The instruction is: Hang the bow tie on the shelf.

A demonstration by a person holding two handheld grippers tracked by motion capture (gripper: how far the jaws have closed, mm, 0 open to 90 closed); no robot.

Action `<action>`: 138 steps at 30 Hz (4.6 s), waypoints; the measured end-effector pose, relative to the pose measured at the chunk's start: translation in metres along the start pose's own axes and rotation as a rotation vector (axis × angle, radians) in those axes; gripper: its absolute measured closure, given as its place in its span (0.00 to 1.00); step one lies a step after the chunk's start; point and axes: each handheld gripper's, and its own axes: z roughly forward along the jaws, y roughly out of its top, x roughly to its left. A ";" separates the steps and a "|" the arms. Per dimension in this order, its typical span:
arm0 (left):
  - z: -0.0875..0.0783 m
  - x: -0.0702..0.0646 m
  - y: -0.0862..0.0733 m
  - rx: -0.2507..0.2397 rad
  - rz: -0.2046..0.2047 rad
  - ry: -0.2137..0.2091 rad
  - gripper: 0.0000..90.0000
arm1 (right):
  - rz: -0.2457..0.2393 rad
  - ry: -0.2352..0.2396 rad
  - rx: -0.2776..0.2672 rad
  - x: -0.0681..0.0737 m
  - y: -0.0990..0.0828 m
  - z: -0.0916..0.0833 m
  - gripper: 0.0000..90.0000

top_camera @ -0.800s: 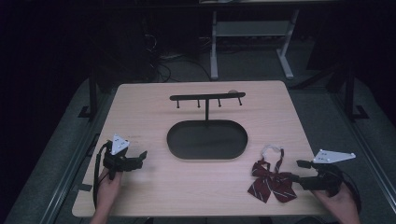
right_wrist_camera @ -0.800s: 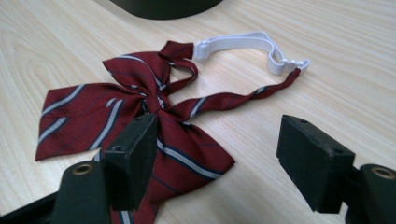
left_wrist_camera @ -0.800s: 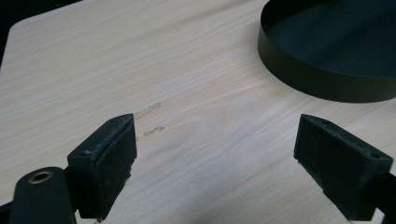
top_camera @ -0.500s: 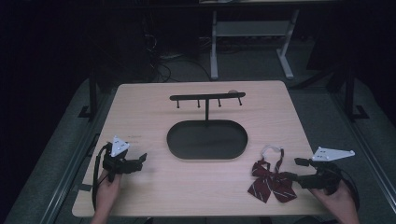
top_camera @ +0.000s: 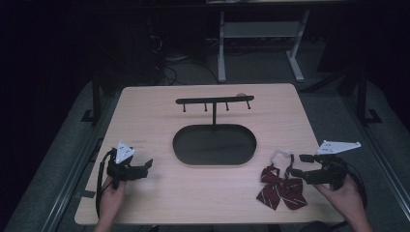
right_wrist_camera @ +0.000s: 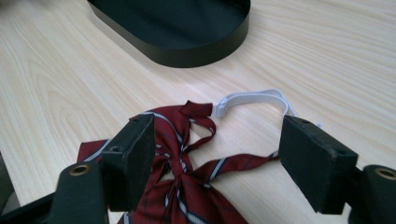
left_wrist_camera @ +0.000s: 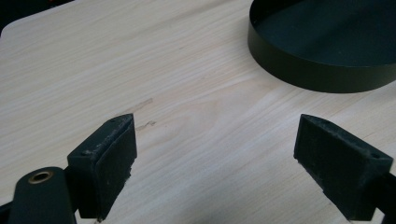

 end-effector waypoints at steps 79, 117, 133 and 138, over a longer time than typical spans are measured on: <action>-0.001 -0.010 0.004 -0.019 0.025 0.014 0.15 | -0.067 -0.016 0.285 -0.022 0.071 0.057 0.98; -0.002 -0.012 0.006 -0.024 0.046 0.019 0.15 | -0.244 0.015 0.157 0.037 0.138 0.003 0.99; -0.004 -0.013 0.006 -0.030 0.047 0.017 0.15 | -0.282 0.035 0.128 0.056 0.171 -0.005 0.98; -0.004 -0.012 0.006 -0.029 0.054 0.019 0.15 | -0.296 0.033 0.130 0.059 0.180 -0.004 0.98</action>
